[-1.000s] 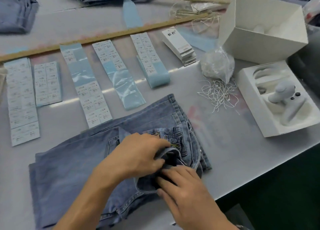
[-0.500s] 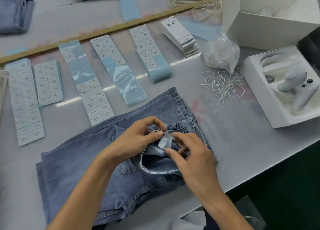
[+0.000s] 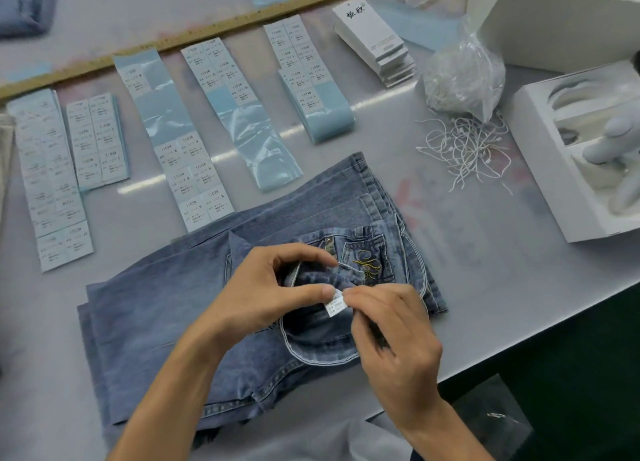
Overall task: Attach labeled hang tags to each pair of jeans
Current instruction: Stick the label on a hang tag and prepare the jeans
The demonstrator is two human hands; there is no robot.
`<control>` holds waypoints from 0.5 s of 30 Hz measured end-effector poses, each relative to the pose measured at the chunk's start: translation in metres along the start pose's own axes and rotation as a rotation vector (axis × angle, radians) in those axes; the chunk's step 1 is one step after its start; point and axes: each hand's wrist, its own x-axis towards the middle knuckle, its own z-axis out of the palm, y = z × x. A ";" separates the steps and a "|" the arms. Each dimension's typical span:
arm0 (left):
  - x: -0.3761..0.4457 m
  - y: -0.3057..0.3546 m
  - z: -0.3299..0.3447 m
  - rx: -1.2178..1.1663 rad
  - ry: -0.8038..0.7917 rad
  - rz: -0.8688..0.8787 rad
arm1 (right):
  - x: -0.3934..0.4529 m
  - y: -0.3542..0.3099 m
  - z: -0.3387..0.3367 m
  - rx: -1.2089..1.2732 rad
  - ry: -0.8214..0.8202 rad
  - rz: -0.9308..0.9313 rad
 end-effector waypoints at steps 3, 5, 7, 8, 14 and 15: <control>-0.002 -0.003 0.000 0.000 0.001 0.029 | -0.005 0.000 0.002 0.012 0.041 0.002; -0.003 -0.003 0.000 -0.041 -0.012 0.024 | -0.007 0.000 0.003 0.015 0.057 0.008; -0.004 -0.005 -0.001 -0.049 -0.025 0.029 | -0.009 0.000 0.003 0.027 0.067 0.024; -0.005 -0.005 -0.001 -0.046 -0.030 0.032 | -0.010 0.000 0.003 0.029 0.068 0.031; -0.005 -0.006 -0.001 -0.005 -0.041 0.058 | -0.017 0.002 0.001 0.059 0.025 0.085; -0.005 -0.006 -0.001 -0.003 -0.044 0.059 | -0.018 0.002 0.000 0.071 0.022 0.121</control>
